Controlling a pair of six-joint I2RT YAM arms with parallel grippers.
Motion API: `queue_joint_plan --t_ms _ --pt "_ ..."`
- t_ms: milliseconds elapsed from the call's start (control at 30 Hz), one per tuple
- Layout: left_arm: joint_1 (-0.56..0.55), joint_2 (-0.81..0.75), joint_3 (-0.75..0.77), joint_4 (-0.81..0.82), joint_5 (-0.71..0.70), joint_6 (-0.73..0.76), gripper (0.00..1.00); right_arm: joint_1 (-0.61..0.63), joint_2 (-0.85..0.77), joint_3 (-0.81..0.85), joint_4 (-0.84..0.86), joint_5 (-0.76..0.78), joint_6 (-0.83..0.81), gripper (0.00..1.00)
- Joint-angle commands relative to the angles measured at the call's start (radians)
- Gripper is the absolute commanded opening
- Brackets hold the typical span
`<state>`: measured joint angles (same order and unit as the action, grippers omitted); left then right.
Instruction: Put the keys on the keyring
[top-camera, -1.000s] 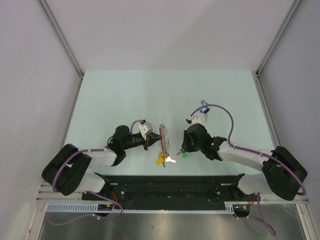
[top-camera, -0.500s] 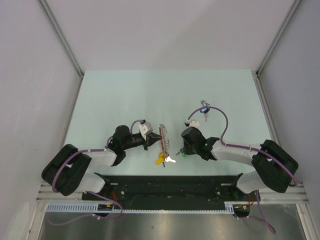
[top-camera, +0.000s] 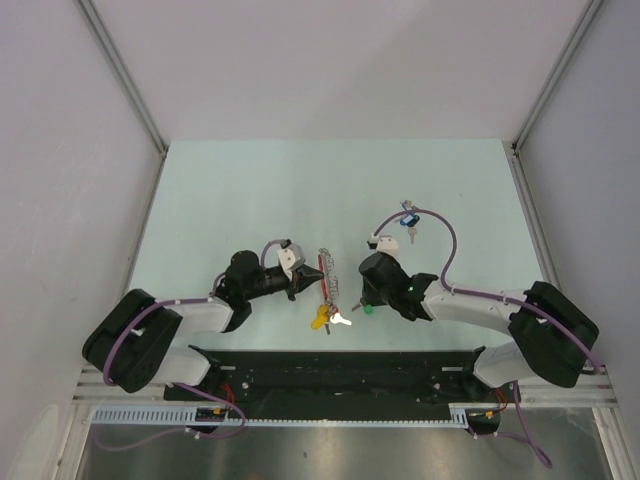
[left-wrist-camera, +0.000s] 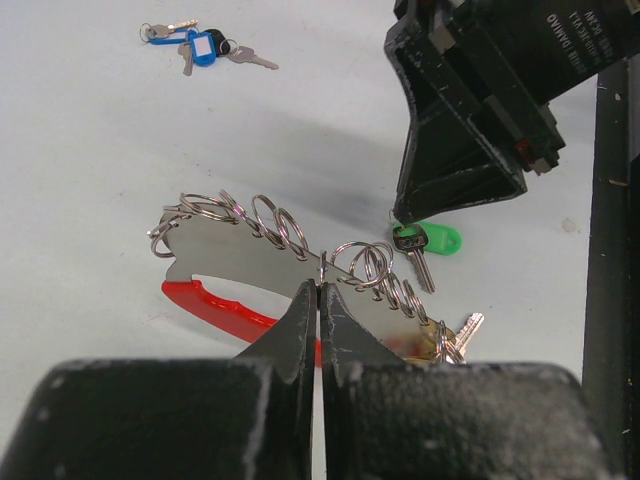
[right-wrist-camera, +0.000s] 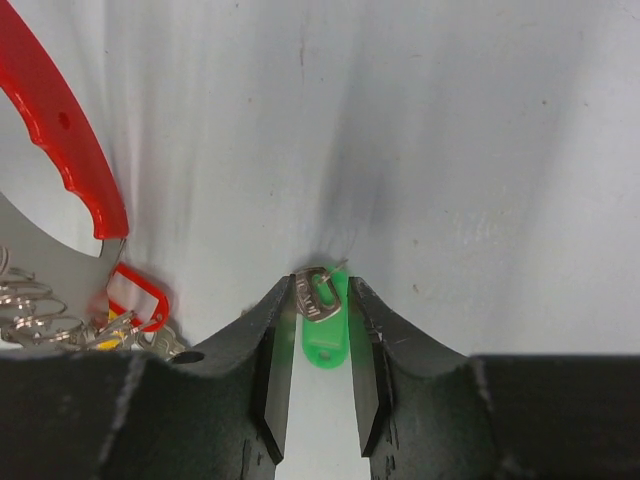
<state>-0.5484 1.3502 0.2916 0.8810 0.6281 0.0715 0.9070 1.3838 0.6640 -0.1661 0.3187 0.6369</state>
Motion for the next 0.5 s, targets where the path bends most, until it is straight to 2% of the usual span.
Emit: queue_joint_plan --t_ms 0,267,467 --pt "0.005 -0.025 0.02 0.004 -0.004 0.011 0.01 0.006 0.058 0.063 0.019 0.036 0.017 0.32" --pt "0.005 -0.023 0.02 0.004 -0.001 0.013 0.01 0.006 0.09 0.066 0.028 0.037 0.018 0.28" --pt "0.007 -0.028 0.02 0.0 -0.001 0.013 0.01 0.006 0.09 0.068 0.019 0.042 0.014 0.2"
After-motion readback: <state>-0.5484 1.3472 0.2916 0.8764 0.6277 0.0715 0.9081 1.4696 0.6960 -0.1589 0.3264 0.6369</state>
